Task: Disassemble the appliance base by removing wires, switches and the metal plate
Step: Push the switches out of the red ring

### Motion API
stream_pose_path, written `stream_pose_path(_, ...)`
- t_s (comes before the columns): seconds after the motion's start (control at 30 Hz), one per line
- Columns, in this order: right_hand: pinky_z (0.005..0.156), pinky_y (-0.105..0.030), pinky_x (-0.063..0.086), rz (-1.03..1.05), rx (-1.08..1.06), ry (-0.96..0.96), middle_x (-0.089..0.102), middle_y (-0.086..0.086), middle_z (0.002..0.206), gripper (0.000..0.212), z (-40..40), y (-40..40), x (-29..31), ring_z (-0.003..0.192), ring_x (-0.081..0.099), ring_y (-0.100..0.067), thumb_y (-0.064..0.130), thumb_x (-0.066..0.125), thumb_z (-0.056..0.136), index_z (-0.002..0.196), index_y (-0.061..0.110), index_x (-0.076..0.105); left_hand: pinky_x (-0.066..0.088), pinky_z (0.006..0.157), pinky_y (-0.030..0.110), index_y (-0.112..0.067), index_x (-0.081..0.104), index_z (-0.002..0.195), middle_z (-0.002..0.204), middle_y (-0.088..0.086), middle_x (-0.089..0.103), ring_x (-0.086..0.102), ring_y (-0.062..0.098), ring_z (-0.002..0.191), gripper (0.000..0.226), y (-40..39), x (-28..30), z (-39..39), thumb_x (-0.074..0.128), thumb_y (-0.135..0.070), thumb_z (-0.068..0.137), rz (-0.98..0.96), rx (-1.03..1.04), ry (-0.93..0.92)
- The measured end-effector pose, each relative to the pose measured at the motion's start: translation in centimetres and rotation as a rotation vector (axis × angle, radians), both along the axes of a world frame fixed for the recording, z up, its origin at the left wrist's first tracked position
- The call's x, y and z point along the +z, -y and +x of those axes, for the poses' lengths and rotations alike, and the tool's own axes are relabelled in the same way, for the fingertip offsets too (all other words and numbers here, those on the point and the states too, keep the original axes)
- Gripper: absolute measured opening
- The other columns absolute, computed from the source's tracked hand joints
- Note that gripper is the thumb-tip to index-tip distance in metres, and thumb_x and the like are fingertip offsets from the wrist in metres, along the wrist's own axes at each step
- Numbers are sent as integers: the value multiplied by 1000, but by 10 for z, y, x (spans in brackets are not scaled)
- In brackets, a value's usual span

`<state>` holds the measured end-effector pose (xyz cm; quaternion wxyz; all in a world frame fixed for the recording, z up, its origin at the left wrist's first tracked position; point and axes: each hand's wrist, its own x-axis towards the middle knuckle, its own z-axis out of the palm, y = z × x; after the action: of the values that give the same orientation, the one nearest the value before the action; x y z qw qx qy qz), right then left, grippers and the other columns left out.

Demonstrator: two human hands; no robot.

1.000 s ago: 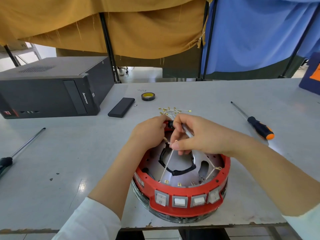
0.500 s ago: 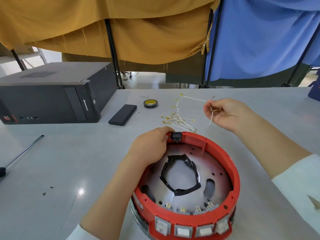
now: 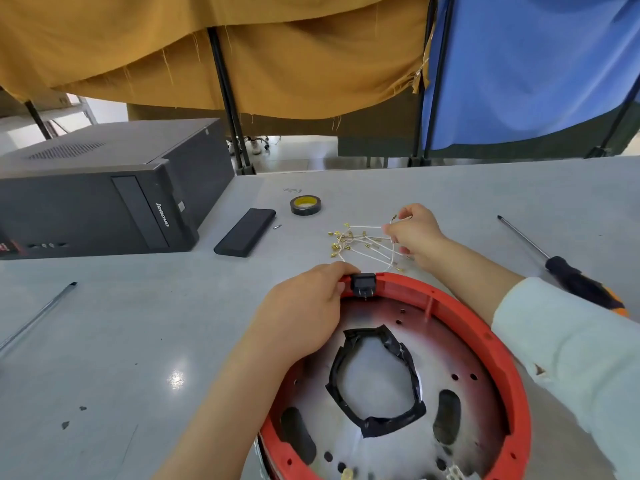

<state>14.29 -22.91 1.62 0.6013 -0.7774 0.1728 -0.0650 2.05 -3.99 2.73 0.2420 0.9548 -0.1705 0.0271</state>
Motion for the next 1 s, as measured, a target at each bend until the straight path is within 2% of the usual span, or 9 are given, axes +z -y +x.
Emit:
stream_pose_path(0.1, 50, -24, 29, -140, 36, 34, 53, -6, 91, 30, 3, 3, -4, 83, 53, -23, 4, 65, 82, 75, 21, 41, 37, 84, 25, -45, 48, 120, 124, -21, 54, 51, 9, 110, 33, 0, 0, 0, 33, -24, 100, -1, -1, -2)
stream_pose_path(0.27, 56, -25, 37, -329, 91, 25, 55, -5, 94, 22, 3, 9, -8, 87, 55, -24, 11, 63, 83, 76, 20, 44, 38, 88, 27, -44, 48, 122, 125, -20, 54, 51, 10, 112, 33, 0, 1, -1, 34, -24, 100, -5, -7, -6)
stream_pose_path(0.33, 67, -30, 43, -432, 137, 1, 54, -3, 95, 13, -2, 12, -5, 87, 53, -22, 19, 60, 87, 86, 17, 48, 38, 90, 28, -43, 48, 123, 127, -19, 54, 50, 11, 114, 34, 0, 1, -1, 34, -23, 99, -8, -8, -4)
stream_pose_path(0.43, 78, -30, 40, -539, 193, 2, 51, 0, 101, 24, -19, 15, 8, 94, 52, -19, 30, 58, 90, 107, 16, 49, 40, 93, 31, -42, 48, 124, 128, -15, 55, 51, 14, 115, 35, 0, 1, -1, 35, -21, 99, -1, -4, -7)
stream_pose_path(0.53, 61, -25, 39, -531, 276, 84, 51, 8, 90, 31, -53, 12, 28, 76, 52, -6, 42, 59, 88, 109, 21, 48, 41, 91, 32, -42, 48, 124, 126, -13, 57, 52, 16, 113, 38, 0, 2, -1, 37, -17, 97, 4, 7, -7)
stream_pose_path(0.63, 56, -17, 37, -486, 385, 112, 50, 13, 86, 38, -94, 6, 39, 73, 52, 0, 52, 64, 82, 106, 27, 49, 43, 88, 32, -43, 48, 126, 128, -11, 57, 53, 19, 113, 51, 1, 4, -4, 41, -7, 90, 39, 39, 7)
stream_pose_path(0.8, 54, 1, 33, -578, 465, 142, 51, 15, 83, 39, -146, 8, 37, 74, 50, 4, 35, 75, 76, 105, 26, 50, 48, 88, 38, -40, 51, 126, 124, -2, 60, 55, 26, 109, 52, 0, 8, -8, 47, -4, 88, 17, 81, 6)
stream_pose_path(0.9, 55, -1, 34, -616, 432, 187, 50, 16, 81, 28, -160, 13, 35, 72, 50, -1, 14, 70, 80, 94, 28, 49, 48, 89, 39, -36, 54, 125, 121, -1, 61, 56, 26, 108, 52, -9, 12, -14, 48, 0, 88, -45, 118, 41)
stream_pose_path(1.0, 49, -6, 34, -628, 343, 267, 48, 12, 79, 29, -170, 15, 39, 65, 46, -2, 9, 65, 80, 79, 31, 45, 48, 86, 40, -34, 58, 121, 115, 0, 64, 57, 23, 102, 48, -21, 17, -22, 45, 0, 89, -146, 140, 111)
